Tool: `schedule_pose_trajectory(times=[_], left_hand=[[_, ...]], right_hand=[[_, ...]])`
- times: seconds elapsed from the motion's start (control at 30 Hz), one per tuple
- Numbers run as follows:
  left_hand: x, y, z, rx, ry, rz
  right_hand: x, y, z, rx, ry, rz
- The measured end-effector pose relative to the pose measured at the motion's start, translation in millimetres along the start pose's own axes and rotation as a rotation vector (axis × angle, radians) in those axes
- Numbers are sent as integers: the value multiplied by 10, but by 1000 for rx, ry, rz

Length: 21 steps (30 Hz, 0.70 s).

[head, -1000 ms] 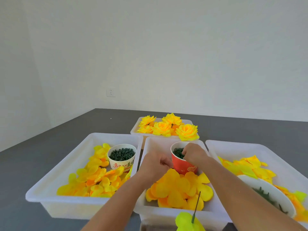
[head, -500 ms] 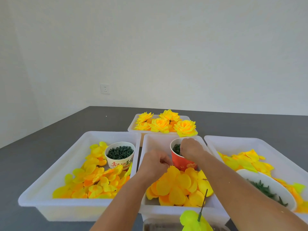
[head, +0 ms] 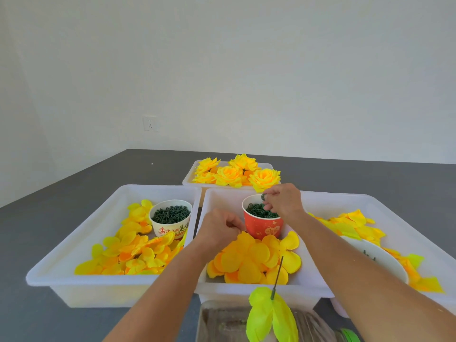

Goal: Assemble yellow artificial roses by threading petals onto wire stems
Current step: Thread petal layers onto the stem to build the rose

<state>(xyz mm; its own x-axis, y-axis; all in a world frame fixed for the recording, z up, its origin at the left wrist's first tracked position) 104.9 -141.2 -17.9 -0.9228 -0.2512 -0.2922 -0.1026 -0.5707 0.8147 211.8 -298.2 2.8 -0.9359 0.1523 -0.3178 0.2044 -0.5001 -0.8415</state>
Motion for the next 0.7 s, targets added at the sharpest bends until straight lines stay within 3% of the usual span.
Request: schedule_pose_trajectory(times=[0.1,0.23,0.43,0.7], left_hand=[[30,32,-3,-36,-12,-21],[49,33,14,2,-6,-11],[36,32,26,65,-9,16],[39,30,11,81,-14,20]], right_hand=[[57,13,0,37,-27,-47],[65,20,-18,293,-31,84],[36,-25,-89,401,-22,169],[38,17,-94,319,-41,185]])
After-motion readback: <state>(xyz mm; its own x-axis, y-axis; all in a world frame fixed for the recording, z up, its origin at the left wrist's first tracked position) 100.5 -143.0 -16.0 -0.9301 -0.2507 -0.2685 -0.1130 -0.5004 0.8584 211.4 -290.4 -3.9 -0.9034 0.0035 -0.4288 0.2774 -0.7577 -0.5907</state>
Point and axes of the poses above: each hand's wrist, its own x-axis away from the middle knuckle, its own z-axis out of the back of the hand, y = z × x, the point moved 5 cm from there along -x, towards the middle knuckle, and after that the axes turned 11 degrees about y, right-handed, at the moved point
